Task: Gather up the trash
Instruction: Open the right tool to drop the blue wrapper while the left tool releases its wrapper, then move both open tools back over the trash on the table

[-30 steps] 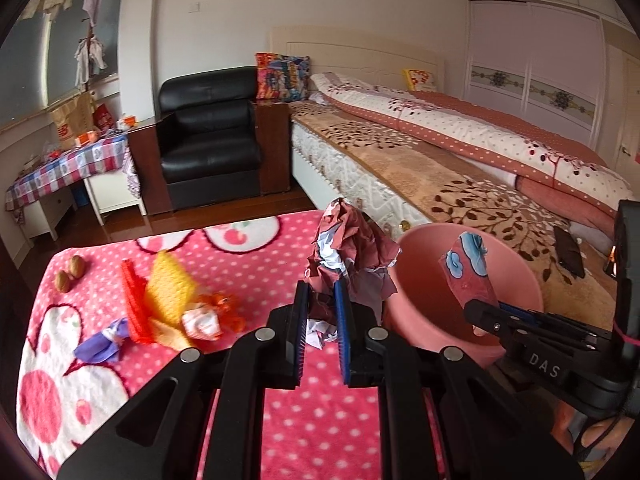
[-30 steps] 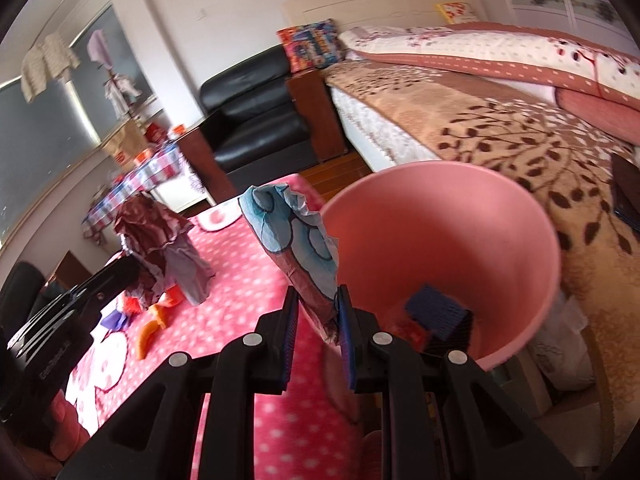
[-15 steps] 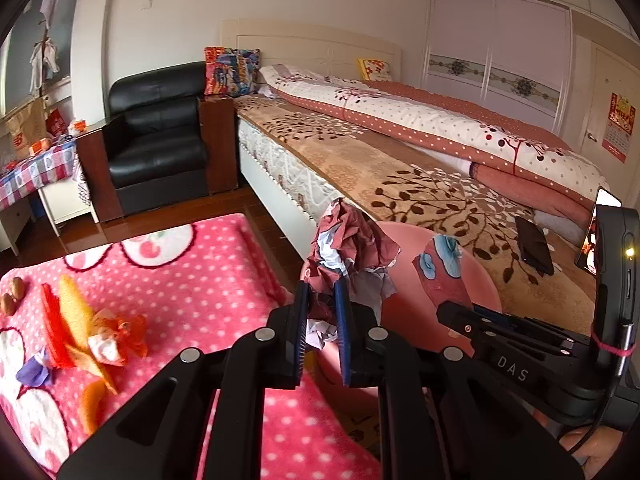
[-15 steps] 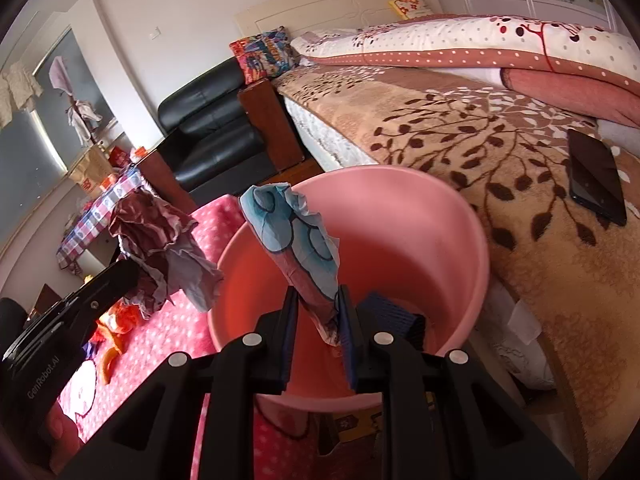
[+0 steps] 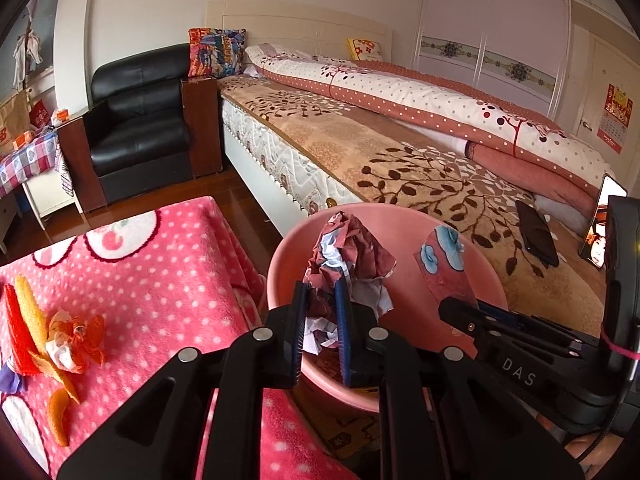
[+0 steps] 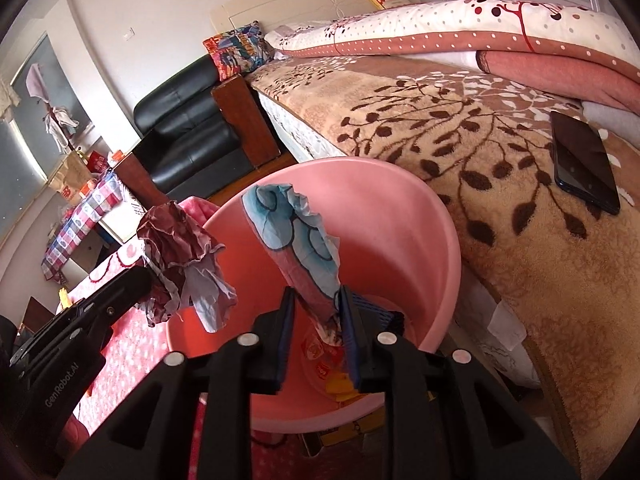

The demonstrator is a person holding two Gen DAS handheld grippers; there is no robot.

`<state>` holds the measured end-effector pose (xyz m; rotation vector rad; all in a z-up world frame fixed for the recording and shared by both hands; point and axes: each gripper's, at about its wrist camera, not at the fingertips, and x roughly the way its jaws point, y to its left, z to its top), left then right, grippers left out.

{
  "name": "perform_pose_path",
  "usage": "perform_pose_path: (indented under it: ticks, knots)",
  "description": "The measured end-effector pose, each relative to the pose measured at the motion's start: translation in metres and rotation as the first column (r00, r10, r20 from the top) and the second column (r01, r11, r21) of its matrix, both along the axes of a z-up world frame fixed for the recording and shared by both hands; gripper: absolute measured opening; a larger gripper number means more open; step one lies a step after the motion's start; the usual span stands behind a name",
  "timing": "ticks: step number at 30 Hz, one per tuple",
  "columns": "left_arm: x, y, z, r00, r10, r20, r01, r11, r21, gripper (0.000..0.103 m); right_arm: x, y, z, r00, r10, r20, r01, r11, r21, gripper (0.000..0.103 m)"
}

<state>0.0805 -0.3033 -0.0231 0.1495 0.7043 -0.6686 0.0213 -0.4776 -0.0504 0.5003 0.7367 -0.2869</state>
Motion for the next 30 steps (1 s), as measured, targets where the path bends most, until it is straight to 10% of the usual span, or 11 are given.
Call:
perform_pose_path:
  ticks: [7,30]
  knots:
    - [0.002,-0.003,0.002,1.0,-0.024,-0.013,0.024,1.0,0.002,0.033,-0.002,-0.001,0.002,1.0,-0.003,0.003,0.003,1.0,-0.009,0.044]
    - [-0.052,0.092,0.035,0.985,0.149,0.09,-0.152,0.988,0.03,0.033,-0.044,0.098,0.047,0.979,0.152,0.135,-0.142,0.987,-0.079,0.053]
